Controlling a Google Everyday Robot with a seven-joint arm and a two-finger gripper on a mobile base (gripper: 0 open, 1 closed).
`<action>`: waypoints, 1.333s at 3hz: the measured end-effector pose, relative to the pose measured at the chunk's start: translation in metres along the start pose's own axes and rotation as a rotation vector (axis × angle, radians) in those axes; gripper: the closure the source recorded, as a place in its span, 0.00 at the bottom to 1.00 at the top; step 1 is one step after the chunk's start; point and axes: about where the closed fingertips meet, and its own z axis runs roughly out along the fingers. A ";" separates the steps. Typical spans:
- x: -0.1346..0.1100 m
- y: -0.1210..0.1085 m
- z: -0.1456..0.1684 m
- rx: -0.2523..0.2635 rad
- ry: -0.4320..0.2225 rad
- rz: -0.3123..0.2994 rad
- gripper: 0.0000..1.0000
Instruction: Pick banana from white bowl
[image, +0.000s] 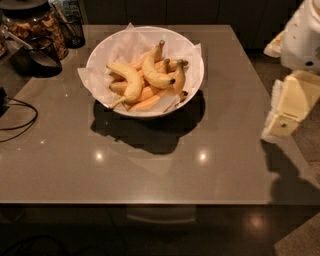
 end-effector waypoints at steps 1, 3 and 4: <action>-0.045 0.003 -0.011 -0.025 0.000 0.044 0.00; -0.121 -0.005 -0.015 0.017 -0.021 0.126 0.00; -0.129 -0.009 -0.020 0.020 -0.079 0.135 0.00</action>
Offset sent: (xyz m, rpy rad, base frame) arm 0.0159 0.1450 0.0416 -0.0963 0.1787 -0.1877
